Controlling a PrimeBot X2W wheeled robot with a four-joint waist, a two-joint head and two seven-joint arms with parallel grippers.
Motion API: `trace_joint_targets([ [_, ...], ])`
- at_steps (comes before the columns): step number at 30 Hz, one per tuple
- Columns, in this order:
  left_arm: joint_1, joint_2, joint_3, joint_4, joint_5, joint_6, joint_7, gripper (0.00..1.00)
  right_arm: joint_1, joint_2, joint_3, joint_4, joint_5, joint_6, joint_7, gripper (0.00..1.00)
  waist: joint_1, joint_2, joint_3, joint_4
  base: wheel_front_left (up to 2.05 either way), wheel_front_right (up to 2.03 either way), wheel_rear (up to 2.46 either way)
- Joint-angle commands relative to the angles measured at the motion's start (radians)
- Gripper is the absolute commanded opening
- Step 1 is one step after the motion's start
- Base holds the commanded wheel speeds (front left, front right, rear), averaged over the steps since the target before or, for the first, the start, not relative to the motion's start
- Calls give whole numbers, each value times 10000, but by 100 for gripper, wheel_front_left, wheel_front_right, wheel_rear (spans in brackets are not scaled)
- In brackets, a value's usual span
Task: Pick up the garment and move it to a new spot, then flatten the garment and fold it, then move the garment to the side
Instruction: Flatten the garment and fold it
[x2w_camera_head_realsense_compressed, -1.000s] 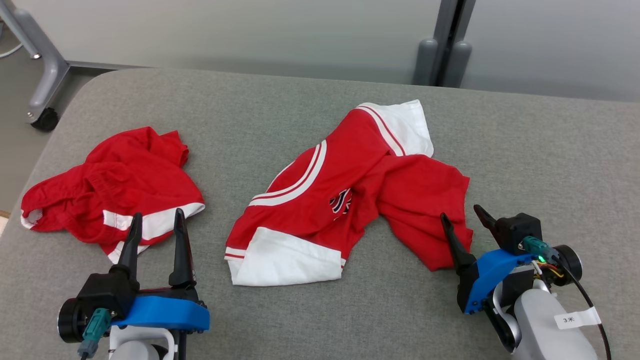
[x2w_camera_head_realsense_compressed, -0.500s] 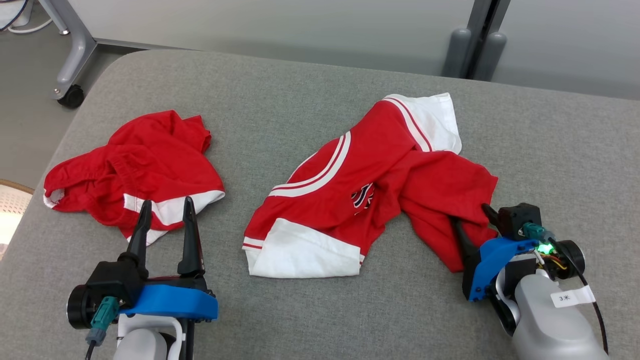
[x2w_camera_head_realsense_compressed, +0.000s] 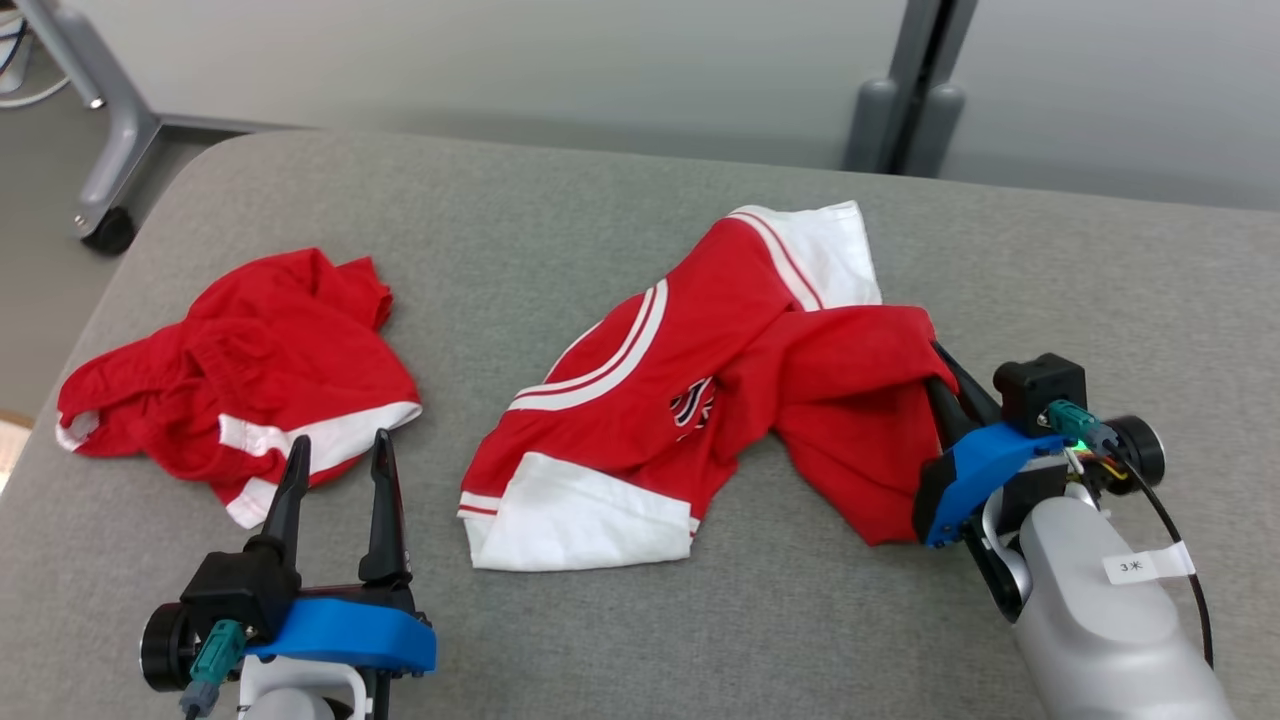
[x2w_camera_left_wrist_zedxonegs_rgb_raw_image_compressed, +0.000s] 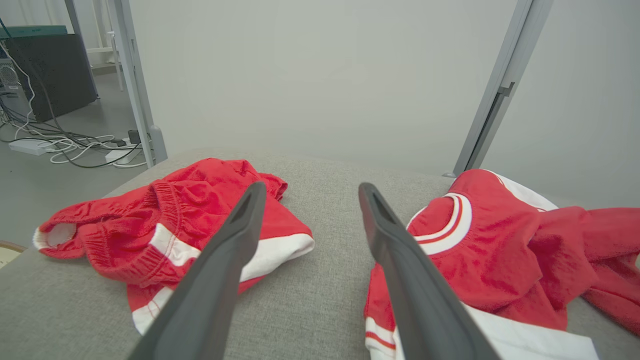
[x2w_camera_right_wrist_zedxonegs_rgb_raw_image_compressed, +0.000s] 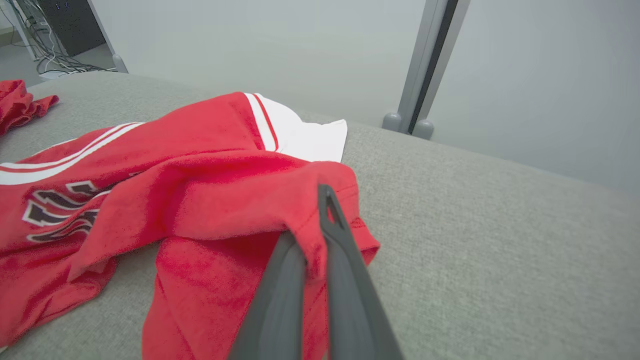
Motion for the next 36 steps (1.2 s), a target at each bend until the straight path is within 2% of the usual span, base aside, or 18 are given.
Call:
trace_joint_targets([
  [1, 113, 12, 89, 15, 67, -45, -47, 100, 389, 27, 167, -759, 101, 2, -44, 0, -1, 0, -308, -372, 0, 0, 0],
  [7, 486, 16, 256, 29, 98, -68, -46, 100, 1982, -52, 1076, -3268, 492, 2, -44, 0, -1, 0, -832, -1135, 0, 0, 0],
  [8, 486, 16, 256, 29, 98, -68, -46, 100, 1982, -52, 1076, -3268, 492, 2, -44, 0, -1, 0, -832, -1135, 0, 0, 0],
  [14, 688, -4, 282, 59, 149, -134, -46, 100, 4196, -391, 1852, -5243, 747, 2, -40, 0, -1, 0, -1125, -1661, 0, 0, 0],
  [18, 767, -4, 312, 103, 134, -149, -46, 100, 5730, -567, 2104, -6355, 897, 2, 337, 0, -1, 0, -1238, -1851, 0, 0, 0],
  [25, 793, 64, 387, 151, 147, -200, -46, 100, 8092, -738, 2352, -8000, 938, 2, 1262, 0, -1, 0, -1285, -2094, 0, 0, 0],
  [30, 698, 71, 431, 171, 166, -227, -46, 100, 9026, -849, 2572, -8701, 1136, 2, 1820, 0, -1, 0, -1235, -2192, 0, 0, 0],
  [31, 678, 65, 429, 166, 174, -227, -46, 100, 9092, -876, 2560, -8823, 1132, 2, 1859, 47, -1, 0, -1219, -2213, 0, 0, 0],
  [32, 675, 60, 438, 153, 184, -216, -46, 100, 9107, -904, 2551, -8944, 1140, 2, 1893, 100, -1, 0, -1200, -2243, 0, 0, 0],
  [36, 691, 58, 455, 112, 216, -202, -46, 100, 8814, -979, 2436, -9629, 1029, 3, 1932, 100, -1, 0, -1164, -2326, 0, 0, 0],
])
